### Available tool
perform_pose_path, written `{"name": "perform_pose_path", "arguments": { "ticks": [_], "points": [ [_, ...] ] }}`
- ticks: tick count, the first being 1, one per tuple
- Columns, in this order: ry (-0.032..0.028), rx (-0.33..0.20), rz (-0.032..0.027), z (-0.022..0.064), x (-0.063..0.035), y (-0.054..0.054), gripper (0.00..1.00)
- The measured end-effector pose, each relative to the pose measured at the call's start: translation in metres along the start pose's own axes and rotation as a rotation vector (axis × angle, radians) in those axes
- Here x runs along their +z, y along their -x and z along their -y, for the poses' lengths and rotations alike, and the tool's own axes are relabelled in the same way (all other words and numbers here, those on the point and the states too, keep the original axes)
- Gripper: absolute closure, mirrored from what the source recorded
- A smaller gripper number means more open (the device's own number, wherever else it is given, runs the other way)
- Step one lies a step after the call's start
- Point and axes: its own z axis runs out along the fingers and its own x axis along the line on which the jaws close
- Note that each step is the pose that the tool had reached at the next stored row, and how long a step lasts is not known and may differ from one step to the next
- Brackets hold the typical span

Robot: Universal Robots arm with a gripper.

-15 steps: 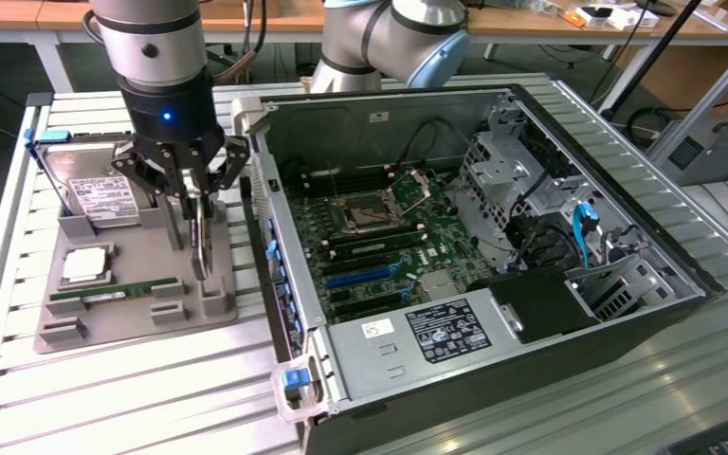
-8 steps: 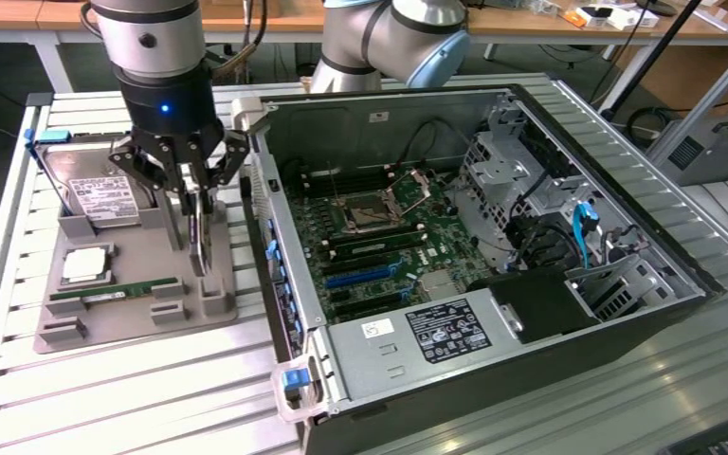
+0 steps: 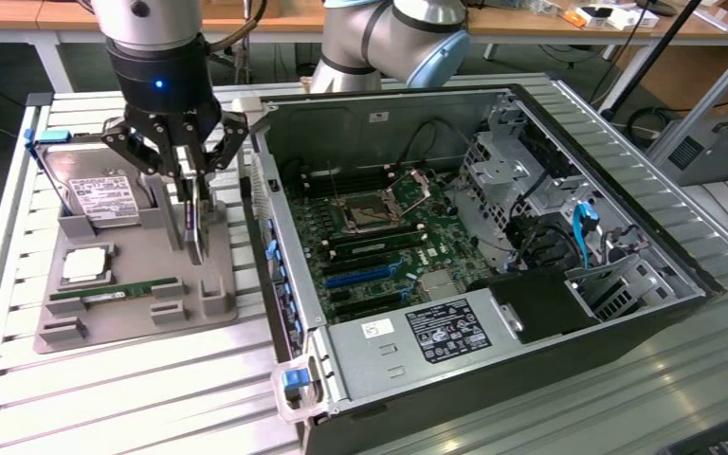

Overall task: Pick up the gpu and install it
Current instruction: 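Pick up the gpu and move the gpu toward the slot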

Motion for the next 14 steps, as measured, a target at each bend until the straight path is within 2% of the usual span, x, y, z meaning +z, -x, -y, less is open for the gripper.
{"name": "perform_pose_path", "arguments": {
  "ticks": [4, 14],
  "points": [
    [-0.0001, 0.0, -0.0001, 0.0003, -0.0059, 0.0, 0.73],
    [0.0, 0.0, 0.0, 0.0005, -0.011, 0.0, 0.73]
  ]
}}
